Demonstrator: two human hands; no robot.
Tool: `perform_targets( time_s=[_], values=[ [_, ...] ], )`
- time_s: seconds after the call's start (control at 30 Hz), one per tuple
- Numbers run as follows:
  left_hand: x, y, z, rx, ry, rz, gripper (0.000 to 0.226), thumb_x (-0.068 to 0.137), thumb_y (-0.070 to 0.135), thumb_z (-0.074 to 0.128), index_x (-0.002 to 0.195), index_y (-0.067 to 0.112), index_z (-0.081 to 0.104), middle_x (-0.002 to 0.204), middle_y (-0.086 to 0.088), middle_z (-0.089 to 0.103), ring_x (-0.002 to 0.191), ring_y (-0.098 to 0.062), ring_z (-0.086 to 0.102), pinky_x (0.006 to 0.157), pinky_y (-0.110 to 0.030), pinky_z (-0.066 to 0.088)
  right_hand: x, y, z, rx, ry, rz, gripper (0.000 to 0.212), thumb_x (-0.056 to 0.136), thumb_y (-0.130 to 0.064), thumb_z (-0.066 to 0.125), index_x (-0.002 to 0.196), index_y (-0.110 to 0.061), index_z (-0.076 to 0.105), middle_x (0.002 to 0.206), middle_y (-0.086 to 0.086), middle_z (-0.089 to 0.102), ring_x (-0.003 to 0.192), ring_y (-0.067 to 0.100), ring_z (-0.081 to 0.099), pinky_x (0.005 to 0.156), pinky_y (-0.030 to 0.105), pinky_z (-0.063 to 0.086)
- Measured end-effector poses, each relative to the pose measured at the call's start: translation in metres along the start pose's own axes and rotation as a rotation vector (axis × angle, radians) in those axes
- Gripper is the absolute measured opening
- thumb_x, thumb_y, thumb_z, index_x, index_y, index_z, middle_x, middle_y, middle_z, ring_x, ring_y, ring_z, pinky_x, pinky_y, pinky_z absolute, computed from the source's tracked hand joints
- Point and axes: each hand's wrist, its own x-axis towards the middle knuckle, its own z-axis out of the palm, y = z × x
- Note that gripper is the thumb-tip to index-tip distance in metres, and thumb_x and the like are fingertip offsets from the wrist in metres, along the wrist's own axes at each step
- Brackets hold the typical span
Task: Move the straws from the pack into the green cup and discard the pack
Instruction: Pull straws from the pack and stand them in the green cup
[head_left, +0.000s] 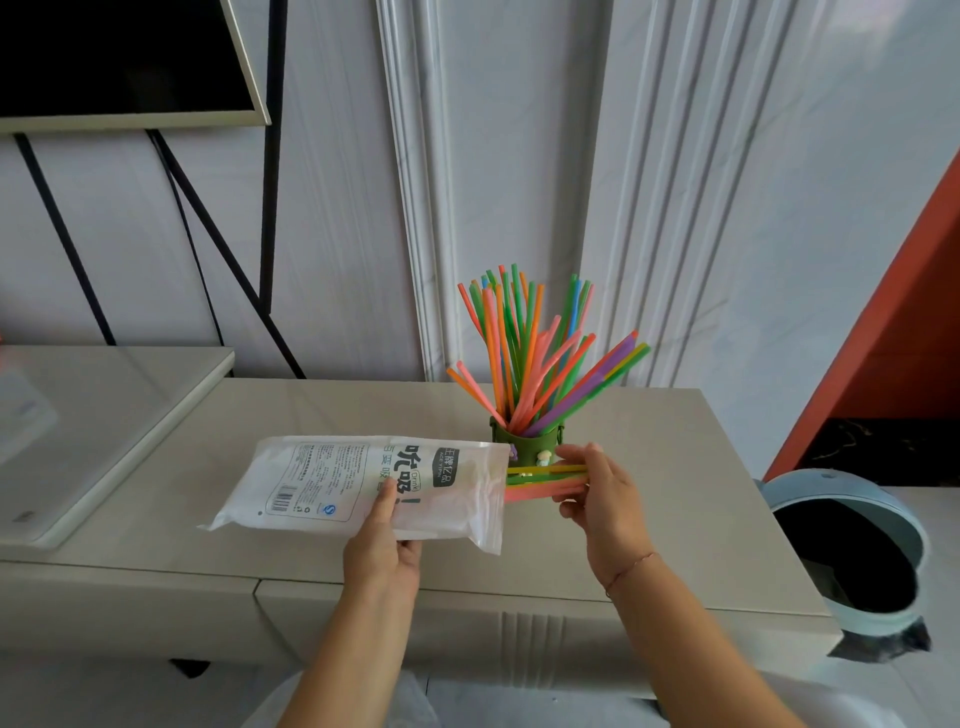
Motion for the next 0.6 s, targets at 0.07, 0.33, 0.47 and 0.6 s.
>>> perform_targets(
  time_s=[0.07, 0.33, 0.47, 0.6],
  values=[
    [-0.001, -0.001, 0.001, 0.001, 0.003, -0.001, 0.020, 0.083, 0.012, 0.071, 0.099, 0.019, 0.063, 0.094, 0.002, 0.072, 0.073, -0.008, 0.071, 0.060, -0.028, 0.056, -0.001, 0.002, 0.001, -0.001, -0.039, 0.039, 0.045, 0.098, -0.041, 0.038, 0.088, -0.009, 0.068, 0.071, 0.008, 0.062, 0.059, 0.017, 0.054, 0.057, 0.030, 0.045],
    [-0.002, 0.003, 0.005, -0.077, 0.065, -0.024, 0.017, 0.082, 0.008, 0.071, 0.095, 0.016, 0.063, 0.099, -0.001, 0.070, 0.086, -0.013, 0.068, 0.079, -0.035, 0.054, -0.003, 0.009, -0.004, 0.075, -0.206, 0.164, 0.044, 0.085, -0.052, 0.055, 0.099, -0.012, 0.065, 0.081, 0.005, 0.060, 0.066, 0.015, 0.049, 0.058, 0.028, 0.037],
    [-0.001, 0.006, 0.006, -0.110, 0.092, -0.042, 0.016, 0.082, 0.008, 0.071, 0.092, 0.016, 0.062, 0.101, -0.002, 0.069, 0.091, -0.016, 0.068, 0.083, -0.036, 0.055, -0.004, 0.012, -0.008, 0.287, -0.429, 0.311, 0.045, 0.073, -0.062, 0.061, 0.087, -0.018, 0.065, 0.078, -0.001, 0.061, 0.064, 0.012, 0.048, 0.053, 0.023, 0.038],
    [-0.002, 0.007, 0.009, -0.113, 0.084, -0.059, 0.016, 0.082, 0.007, 0.071, 0.092, 0.015, 0.062, 0.101, -0.003, 0.070, 0.090, -0.016, 0.068, 0.083, -0.036, 0.055, -0.009, 0.022, -0.008, 0.276, -0.710, 0.278, 0.058, 0.066, -0.030, 0.083, 0.117, -0.023, 0.058, 0.091, -0.004, 0.063, 0.064, 0.008, 0.049, 0.055, 0.018, 0.040]
  ],
)
